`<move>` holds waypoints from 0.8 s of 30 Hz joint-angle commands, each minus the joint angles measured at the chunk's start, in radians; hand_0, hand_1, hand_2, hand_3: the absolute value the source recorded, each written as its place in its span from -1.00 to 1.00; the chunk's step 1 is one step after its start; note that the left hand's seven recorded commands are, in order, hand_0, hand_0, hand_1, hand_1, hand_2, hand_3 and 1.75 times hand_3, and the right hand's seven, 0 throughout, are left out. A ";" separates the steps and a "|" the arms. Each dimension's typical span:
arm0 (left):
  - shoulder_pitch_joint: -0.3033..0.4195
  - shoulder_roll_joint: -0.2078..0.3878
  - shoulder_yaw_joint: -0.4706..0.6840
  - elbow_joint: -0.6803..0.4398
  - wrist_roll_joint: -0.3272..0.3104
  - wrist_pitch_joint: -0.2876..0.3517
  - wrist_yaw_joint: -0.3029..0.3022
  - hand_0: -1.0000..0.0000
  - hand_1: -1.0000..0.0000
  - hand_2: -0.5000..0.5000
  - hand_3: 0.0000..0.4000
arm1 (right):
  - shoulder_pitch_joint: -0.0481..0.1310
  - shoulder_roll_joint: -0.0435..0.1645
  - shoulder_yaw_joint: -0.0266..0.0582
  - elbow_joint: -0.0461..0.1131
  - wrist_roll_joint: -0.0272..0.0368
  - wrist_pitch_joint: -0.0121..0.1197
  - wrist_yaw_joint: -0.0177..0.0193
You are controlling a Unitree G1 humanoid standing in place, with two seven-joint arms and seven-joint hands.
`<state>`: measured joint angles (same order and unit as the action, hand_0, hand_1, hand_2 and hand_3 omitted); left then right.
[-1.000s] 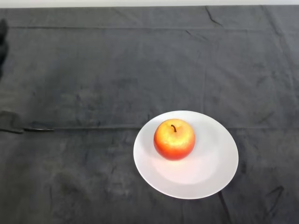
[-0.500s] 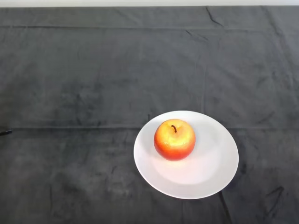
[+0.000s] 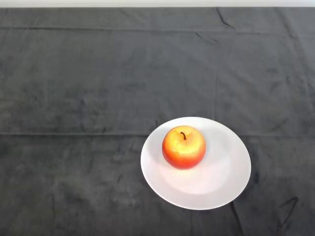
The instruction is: Move the apple to the plate
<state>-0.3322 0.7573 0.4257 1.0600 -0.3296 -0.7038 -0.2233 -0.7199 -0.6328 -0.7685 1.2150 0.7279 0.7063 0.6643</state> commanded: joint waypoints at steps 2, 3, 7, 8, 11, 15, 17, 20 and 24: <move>0.047 0.061 0.040 0.069 -0.019 -0.021 0.001 1.00 1.00 0.00 -1.00 | -0.009 -0.025 -0.0077 -0.007 0.0195 0.003 -0.0001; 0.050 0.062 0.046 0.078 -0.020 -0.023 0.006 1.00 1.00 0.00 -1.00 | -0.009 -0.026 -0.0077 -0.007 0.0195 0.003 0.0002; 0.049 0.060 0.059 0.108 -0.016 -0.023 0.036 1.00 1.00 0.00 -1.00 | -0.010 -0.026 -0.0077 -0.005 0.0191 0.003 0.0010; 0.045 0.060 0.060 0.114 -0.012 -0.021 0.046 1.00 1.00 0.00 -1.00 | -0.010 -0.026 -0.0077 -0.004 0.0190 0.003 0.0013; 0.029 0.060 0.059 0.127 -0.001 -0.011 0.074 1.00 1.00 0.00 -1.00 | -0.010 -0.027 -0.0077 -0.003 0.0188 0.003 0.0019; 0.013 0.057 0.055 0.132 0.012 -0.004 0.102 1.00 1.00 0.00 -1.00 | -0.011 -0.027 -0.0077 -0.002 0.0184 0.003 0.0026; 0.009 0.057 0.055 0.131 0.017 -0.001 0.110 1.00 1.00 0.00 -1.00 | -0.011 -0.027 -0.0076 -0.001 0.0182 0.003 0.0029; 0.006 0.058 0.055 0.129 0.021 -0.002 0.115 1.00 1.00 0.00 -1.00 | -0.011 -0.028 -0.0076 -0.001 0.0180 0.003 0.0034; 0.005 0.057 0.055 0.126 0.027 -0.006 0.119 1.00 1.00 0.00 -1.00 | -0.012 -0.028 -0.0076 0.000 0.0176 0.003 0.0039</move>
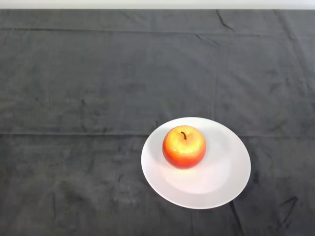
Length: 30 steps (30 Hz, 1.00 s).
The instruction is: Move the apple to the plate
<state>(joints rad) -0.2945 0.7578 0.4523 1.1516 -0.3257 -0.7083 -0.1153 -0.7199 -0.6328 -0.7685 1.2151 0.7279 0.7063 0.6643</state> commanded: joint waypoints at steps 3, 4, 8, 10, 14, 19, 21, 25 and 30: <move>-0.034 0.057 0.029 0.033 0.027 -0.003 0.010 1.00 1.00 0.00 -1.00 | -0.012 -0.028 -0.0075 0.001 0.0173 0.003 0.0042; -0.034 0.058 0.029 0.033 0.028 -0.004 0.009 1.00 1.00 0.00 -1.00 | -0.012 -0.028 -0.0075 0.001 0.0173 0.003 0.0043; -0.034 0.059 0.031 0.034 0.031 -0.007 0.005 1.00 1.00 0.00 -1.00 | -0.012 -0.028 -0.0075 0.001 0.0169 0.003 0.0048; -0.035 0.059 0.032 0.035 0.033 -0.008 0.003 1.00 1.00 0.00 -1.00 | -0.012 -0.028 -0.0075 0.001 0.0168 0.002 0.0050; -0.035 0.060 0.034 0.038 0.034 -0.009 -0.002 1.00 1.00 0.00 -1.00 | -0.012 -0.029 -0.0074 0.002 0.0165 0.002 0.0053; -0.037 0.060 0.037 0.043 0.036 -0.010 -0.008 1.00 1.00 0.00 -1.00 | -0.013 -0.029 -0.0074 0.002 0.0161 0.002 0.0057; -0.038 0.060 0.038 0.045 0.037 -0.009 -0.009 1.00 1.00 0.00 -1.00 | -0.013 -0.029 -0.0074 0.003 0.0160 0.002 0.0059; -0.040 0.059 0.039 0.048 0.040 -0.009 -0.011 1.00 1.00 0.00 -1.00 | -0.013 -0.029 -0.0075 0.003 0.0157 0.002 0.0062; -0.041 0.059 0.041 0.052 0.042 -0.009 -0.015 1.00 1.00 0.00 -1.00 | -0.013 -0.029 -0.0075 0.003 0.0154 0.002 0.0065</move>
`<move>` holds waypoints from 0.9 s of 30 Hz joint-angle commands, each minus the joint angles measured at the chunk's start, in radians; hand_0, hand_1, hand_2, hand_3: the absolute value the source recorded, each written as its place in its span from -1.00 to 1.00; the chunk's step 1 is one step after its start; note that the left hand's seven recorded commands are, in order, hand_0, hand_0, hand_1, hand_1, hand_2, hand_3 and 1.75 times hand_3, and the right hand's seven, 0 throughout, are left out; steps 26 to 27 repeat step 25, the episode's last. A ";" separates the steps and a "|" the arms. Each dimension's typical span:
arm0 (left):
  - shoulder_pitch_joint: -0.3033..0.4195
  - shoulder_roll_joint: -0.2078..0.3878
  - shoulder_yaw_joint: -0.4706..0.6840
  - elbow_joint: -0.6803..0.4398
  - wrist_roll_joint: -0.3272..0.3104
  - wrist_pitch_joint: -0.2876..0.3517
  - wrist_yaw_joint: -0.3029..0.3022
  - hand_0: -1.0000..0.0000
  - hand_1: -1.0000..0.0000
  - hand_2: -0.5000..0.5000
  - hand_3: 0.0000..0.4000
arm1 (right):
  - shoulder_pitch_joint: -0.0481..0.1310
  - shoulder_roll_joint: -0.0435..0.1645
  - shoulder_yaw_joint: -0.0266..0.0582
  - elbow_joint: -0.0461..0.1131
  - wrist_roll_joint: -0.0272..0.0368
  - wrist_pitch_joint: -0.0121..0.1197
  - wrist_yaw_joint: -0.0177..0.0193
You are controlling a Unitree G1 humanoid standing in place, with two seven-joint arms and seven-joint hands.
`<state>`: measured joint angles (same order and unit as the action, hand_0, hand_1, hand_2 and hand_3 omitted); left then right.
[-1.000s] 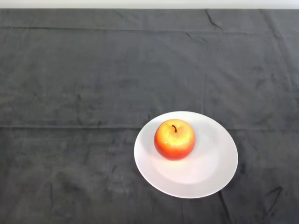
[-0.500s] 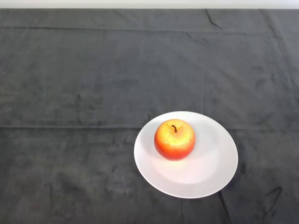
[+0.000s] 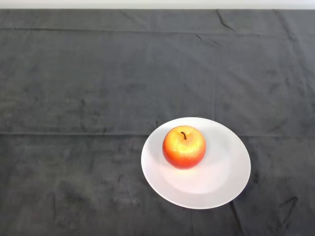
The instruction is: Move the apple to the plate
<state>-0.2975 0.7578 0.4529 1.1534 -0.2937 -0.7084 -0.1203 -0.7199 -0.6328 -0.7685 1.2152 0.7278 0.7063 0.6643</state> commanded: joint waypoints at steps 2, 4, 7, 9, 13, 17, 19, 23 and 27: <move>-0.038 0.058 0.041 0.051 0.011 -0.009 -0.010 1.00 1.00 0.00 -1.00 | -0.013 -0.029 -0.0075 0.003 0.0153 0.002 0.0065; -0.039 0.057 0.041 0.052 0.013 -0.009 -0.011 1.00 1.00 0.00 -1.00 | -0.013 -0.029 -0.0075 0.004 0.0152 0.002 0.0066; -0.039 0.057 0.042 0.052 0.014 -0.008 -0.012 1.00 1.00 0.00 -1.00 | -0.013 -0.029 -0.0076 0.004 0.0151 0.002 0.0068; -0.040 0.057 0.043 0.053 0.014 -0.008 -0.013 1.00 1.00 0.00 -1.00 | -0.013 -0.029 -0.0076 0.004 0.0149 0.002 0.0069; -0.040 0.058 0.045 0.053 0.016 -0.008 -0.015 1.00 1.00 0.00 -1.00 | -0.013 -0.029 -0.0076 0.004 0.0148 0.002 0.0070; -0.041 0.057 0.045 0.053 0.018 -0.008 -0.015 1.00 1.00 0.00 -1.00 | -0.013 -0.029 -0.0077 0.004 0.0146 0.002 0.0072; -0.042 0.056 0.045 0.053 0.020 -0.009 -0.014 1.00 1.00 0.00 -1.00 | -0.013 -0.029 -0.0077 0.004 0.0145 0.002 0.0072; -0.044 0.054 0.045 0.052 0.024 -0.009 -0.013 1.00 1.00 0.00 -1.00 | -0.013 -0.029 -0.0078 0.004 0.0143 0.002 0.0074; -0.044 0.054 0.044 0.052 0.025 -0.009 -0.013 1.00 1.00 0.00 -1.00 | -0.013 -0.029 -0.0078 0.004 0.0142 0.002 0.0074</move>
